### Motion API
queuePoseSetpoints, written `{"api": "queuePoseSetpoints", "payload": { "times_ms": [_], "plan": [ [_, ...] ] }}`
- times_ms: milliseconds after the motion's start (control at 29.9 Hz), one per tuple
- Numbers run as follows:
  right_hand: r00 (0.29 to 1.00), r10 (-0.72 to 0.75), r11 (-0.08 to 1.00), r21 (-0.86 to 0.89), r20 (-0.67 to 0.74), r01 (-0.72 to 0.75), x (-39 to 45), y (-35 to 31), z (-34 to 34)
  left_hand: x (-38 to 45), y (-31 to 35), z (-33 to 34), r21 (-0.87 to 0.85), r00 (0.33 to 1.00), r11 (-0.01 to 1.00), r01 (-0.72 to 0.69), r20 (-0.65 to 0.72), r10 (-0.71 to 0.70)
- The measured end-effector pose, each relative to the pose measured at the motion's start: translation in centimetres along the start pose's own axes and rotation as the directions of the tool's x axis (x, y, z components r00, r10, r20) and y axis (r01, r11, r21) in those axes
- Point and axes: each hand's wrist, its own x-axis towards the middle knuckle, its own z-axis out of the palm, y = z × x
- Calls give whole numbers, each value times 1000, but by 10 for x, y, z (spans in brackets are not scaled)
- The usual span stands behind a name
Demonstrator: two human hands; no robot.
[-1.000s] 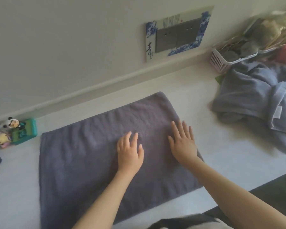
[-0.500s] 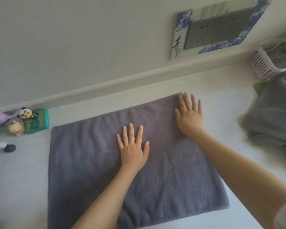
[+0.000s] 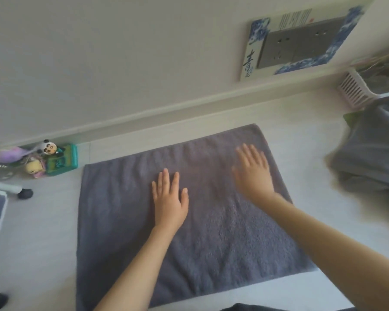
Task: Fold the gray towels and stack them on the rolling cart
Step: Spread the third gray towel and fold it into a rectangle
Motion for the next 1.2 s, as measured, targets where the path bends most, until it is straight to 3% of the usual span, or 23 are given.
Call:
{"api": "queuePoseSetpoints", "payload": {
  "times_ms": [100,201,401,535,635,736,870,970,1104,1137,1204],
  "plan": [
    [985,-143,989,42,102,139,-75,-37,29,-22,-44,-8,80,996,992,94,-18,-93],
    [955,-206,975,-44,214,220,-125,-56,62,-48,-82,-17,196,988,970,146,14,-152],
    [949,-104,969,-186,298,164,-137,-49,68,-82,-133,-34,207,960,941,269,19,-279],
    [969,-74,920,-359,236,157,-127,-30,45,-102,-121,-35,138,972,968,211,76,-223],
    [966,182,886,-457,183,-80,-127,-20,23,-121,-101,-32,64,984,993,101,142,-109],
    [961,254,916,-347,107,-203,-149,-45,14,-130,-85,-30,-43,983,999,-16,185,24],
    [991,-13,999,-42,132,19,-195,-110,54,-129,-94,-34,-204,970,967,-150,158,184],
    [976,-47,998,-36,213,56,-223,-134,85,-131,-127,-36,-200,944,937,-287,108,313],
    [987,121,992,-51,102,-116,-224,-144,89,-125,-162,-43,-305,945,912,-273,95,314],
    [991,111,994,-5,80,-111,-224,-153,89,-125,-166,-49,-348,946,909,-232,138,294],
    [998,-44,989,136,-40,49,-227,-171,93,-123,-166,-58,-420,942,894,-155,210,262]
  ]
}}
